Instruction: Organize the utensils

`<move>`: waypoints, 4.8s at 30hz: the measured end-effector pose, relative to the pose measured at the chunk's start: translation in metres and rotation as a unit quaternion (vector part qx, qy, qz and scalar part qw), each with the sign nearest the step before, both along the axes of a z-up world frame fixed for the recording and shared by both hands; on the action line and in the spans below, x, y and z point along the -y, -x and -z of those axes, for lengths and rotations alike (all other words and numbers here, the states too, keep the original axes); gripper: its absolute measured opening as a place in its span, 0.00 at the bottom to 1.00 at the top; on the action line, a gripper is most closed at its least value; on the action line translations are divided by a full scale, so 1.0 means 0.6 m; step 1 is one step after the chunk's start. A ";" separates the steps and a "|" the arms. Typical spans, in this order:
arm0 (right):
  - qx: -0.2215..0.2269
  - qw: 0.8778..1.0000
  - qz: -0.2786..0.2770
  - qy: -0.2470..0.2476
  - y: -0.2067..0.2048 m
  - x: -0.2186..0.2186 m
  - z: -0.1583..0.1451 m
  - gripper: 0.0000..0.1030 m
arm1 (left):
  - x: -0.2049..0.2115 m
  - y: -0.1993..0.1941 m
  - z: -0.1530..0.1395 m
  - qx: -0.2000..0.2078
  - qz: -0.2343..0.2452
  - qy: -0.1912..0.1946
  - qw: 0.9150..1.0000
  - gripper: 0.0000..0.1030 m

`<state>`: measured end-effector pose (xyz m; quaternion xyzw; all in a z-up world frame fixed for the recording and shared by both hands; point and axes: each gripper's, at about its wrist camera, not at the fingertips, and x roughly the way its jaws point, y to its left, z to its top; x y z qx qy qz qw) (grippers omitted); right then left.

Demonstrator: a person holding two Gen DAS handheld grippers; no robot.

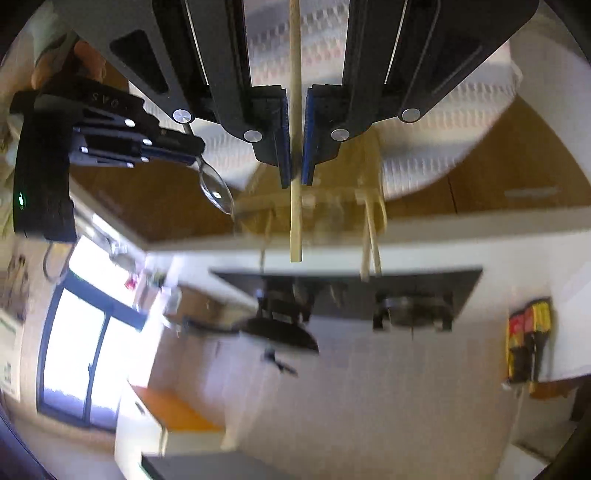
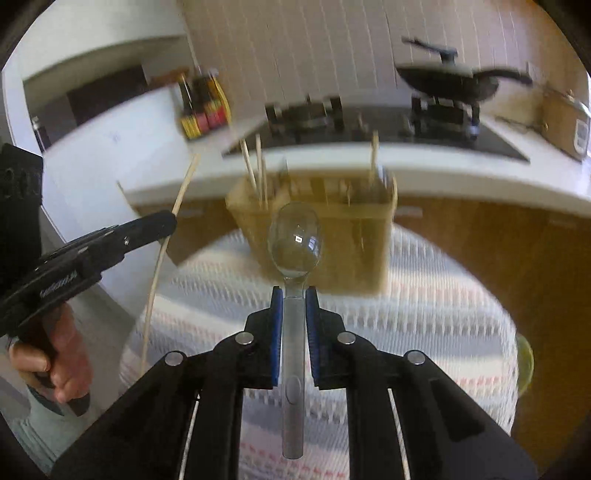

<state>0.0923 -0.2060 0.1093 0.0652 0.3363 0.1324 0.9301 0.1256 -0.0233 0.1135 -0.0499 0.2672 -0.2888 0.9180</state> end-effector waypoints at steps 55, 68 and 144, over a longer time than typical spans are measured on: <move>0.188 0.974 0.121 -0.038 -0.030 0.064 -0.013 0.41 | -0.085 -0.021 -0.015 0.149 -0.103 0.123 0.976 0.57; 0.164 0.980 0.108 -0.020 0.100 0.023 0.036 0.61 | -0.082 0.128 0.039 0.153 -0.108 0.082 0.979 0.82; 0.139 0.977 0.155 0.050 0.108 -0.025 0.193 0.83 | -0.030 0.155 0.200 0.148 -0.234 -0.079 0.958 0.93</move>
